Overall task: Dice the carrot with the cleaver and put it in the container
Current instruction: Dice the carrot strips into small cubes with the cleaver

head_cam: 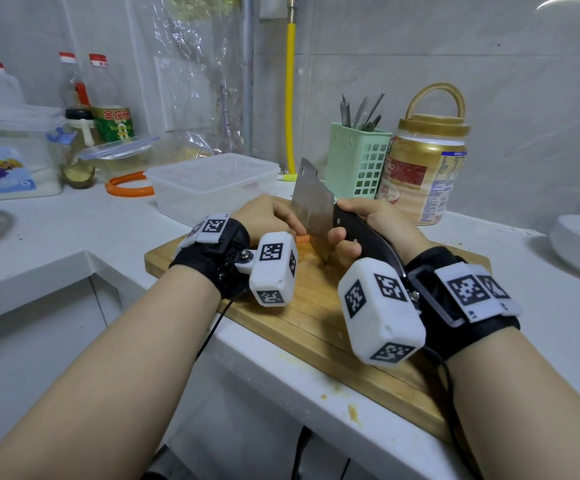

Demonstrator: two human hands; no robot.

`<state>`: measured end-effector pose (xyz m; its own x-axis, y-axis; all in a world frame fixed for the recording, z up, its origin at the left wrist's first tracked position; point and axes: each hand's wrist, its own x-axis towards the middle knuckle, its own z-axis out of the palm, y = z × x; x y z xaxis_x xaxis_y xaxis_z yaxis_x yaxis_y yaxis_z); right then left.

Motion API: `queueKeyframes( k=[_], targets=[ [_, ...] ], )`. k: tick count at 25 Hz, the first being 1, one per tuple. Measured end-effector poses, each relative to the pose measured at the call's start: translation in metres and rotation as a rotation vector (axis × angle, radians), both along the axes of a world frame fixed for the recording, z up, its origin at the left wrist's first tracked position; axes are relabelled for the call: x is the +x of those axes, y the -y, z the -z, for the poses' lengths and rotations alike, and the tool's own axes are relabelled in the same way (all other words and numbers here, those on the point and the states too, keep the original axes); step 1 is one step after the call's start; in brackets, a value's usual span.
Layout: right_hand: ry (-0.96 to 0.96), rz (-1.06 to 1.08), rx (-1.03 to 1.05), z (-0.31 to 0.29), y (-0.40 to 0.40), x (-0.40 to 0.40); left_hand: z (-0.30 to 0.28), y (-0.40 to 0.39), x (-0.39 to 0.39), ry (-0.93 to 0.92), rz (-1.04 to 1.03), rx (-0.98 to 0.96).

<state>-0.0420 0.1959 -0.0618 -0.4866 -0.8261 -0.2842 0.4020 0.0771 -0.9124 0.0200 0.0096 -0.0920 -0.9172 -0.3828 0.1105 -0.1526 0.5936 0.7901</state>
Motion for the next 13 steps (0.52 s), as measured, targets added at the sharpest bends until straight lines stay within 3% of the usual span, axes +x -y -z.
queueKeyframes(
  k=[6, 13],
  targets=[
    [-0.003, 0.046, -0.025, 0.0020, -0.0010, -0.0027, 0.0031, 0.0032, -0.0022, 0.006, -0.080, -0.023],
    [0.032, 0.025, -0.061, 0.0005, -0.0006, 0.0020, 0.0009, -0.0022, 0.0021, -0.019, -0.032, -0.001]
  ],
)
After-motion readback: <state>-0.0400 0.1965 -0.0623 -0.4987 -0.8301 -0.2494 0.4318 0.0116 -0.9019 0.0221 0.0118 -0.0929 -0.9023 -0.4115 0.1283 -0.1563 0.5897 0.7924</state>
